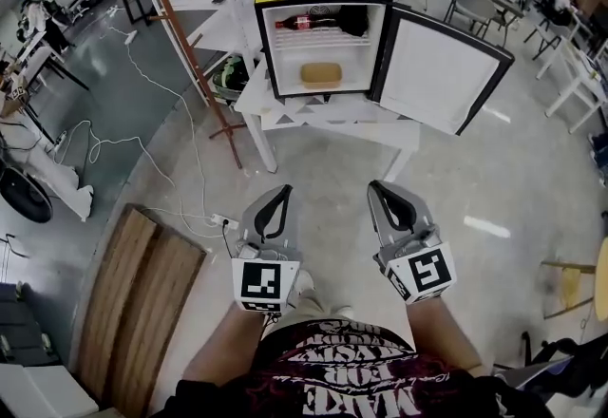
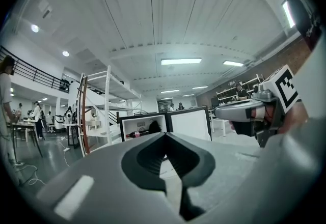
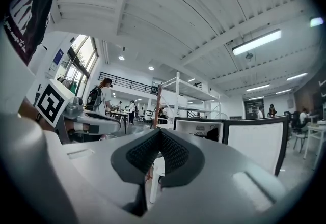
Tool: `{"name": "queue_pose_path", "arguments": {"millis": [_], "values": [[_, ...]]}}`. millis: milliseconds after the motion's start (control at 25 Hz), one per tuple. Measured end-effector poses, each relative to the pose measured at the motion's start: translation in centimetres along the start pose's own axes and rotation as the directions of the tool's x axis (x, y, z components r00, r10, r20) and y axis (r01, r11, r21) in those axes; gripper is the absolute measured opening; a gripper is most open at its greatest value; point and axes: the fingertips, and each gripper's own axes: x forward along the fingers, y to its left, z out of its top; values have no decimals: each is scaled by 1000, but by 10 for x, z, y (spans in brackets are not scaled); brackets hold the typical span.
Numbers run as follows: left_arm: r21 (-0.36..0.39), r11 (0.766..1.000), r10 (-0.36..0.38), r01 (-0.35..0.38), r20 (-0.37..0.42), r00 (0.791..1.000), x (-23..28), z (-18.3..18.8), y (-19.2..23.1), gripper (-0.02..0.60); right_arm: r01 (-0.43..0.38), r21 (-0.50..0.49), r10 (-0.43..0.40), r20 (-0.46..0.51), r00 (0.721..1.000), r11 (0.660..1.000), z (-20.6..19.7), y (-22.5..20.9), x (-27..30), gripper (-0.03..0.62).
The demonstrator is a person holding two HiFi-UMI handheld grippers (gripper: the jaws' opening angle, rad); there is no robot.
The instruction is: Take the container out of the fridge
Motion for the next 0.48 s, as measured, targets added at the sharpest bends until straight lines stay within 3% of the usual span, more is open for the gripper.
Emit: {"name": "queue_pose_path", "arguments": {"millis": [480], "values": [[-37,999,-12,13,23,1000,43,-2,38,0,-8,-38,7,-26,1000,999,2,-12,53,23]]}}
